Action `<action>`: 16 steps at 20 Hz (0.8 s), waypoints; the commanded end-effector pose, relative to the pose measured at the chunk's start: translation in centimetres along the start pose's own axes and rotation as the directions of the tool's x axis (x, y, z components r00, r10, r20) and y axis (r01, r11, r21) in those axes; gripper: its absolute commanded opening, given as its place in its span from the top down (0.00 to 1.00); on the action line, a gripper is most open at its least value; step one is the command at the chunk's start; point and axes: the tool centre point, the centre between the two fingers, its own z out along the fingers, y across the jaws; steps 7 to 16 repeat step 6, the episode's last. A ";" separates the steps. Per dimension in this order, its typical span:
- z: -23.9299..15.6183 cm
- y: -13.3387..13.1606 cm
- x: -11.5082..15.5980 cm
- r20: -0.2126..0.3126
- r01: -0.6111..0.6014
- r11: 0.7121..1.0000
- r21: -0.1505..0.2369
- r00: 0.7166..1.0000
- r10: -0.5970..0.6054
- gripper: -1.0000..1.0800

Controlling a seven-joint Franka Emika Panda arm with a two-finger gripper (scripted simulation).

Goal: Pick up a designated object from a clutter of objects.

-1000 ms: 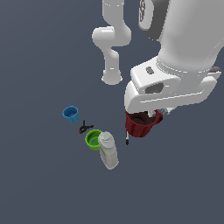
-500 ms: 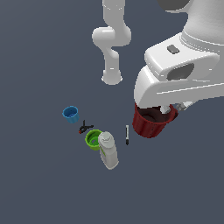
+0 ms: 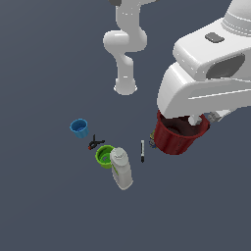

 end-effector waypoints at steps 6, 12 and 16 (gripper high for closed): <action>-0.6 -0.1 0.3 -0.004 0.000 1.000 0.000 1.000 0.000 1.00; -0.6 -0.1 0.3 -0.004 0.000 1.000 0.000 1.000 0.000 1.00; -0.6 -0.1 0.3 -0.004 0.000 1.000 0.000 1.000 0.000 1.00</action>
